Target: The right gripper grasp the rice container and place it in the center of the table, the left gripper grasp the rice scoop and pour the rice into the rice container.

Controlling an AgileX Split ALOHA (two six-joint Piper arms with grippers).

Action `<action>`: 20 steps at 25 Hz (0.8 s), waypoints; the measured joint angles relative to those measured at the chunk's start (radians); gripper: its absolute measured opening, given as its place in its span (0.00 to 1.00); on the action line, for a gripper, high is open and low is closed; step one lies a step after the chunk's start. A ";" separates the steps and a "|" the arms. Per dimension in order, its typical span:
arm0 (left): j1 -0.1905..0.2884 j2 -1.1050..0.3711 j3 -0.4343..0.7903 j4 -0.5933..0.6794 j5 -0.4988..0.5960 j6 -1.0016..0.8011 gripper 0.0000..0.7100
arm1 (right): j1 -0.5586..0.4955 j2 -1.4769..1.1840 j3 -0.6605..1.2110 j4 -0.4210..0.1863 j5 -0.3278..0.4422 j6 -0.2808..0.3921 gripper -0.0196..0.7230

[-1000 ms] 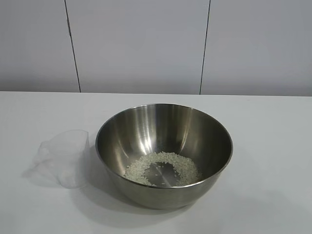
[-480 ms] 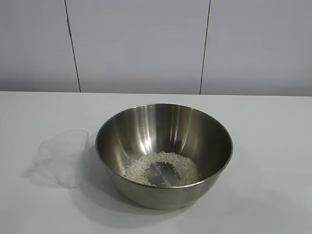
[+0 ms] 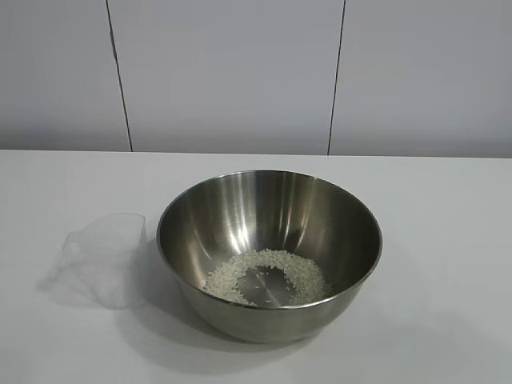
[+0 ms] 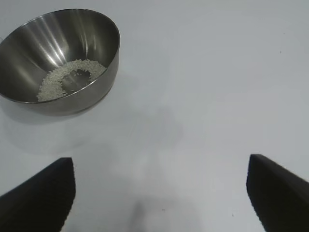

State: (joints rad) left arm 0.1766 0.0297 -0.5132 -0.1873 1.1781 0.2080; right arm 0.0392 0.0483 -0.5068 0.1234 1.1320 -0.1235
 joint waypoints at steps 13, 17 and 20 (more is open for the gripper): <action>-0.108 -0.035 0.006 -0.001 -0.007 -0.027 0.93 | 0.000 0.000 0.000 0.009 -0.008 0.000 0.92; -0.108 -0.045 0.008 -0.002 -0.009 -0.027 0.93 | 0.000 0.000 0.000 0.014 -0.009 0.000 0.92; -0.108 -0.045 0.015 -0.002 -0.014 -0.027 0.93 | 0.000 0.000 0.000 0.016 -0.009 0.000 0.92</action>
State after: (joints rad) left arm 0.0687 -0.0156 -0.4981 -0.1893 1.1645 0.1808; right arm 0.0392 0.0483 -0.5068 0.1392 1.1229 -0.1235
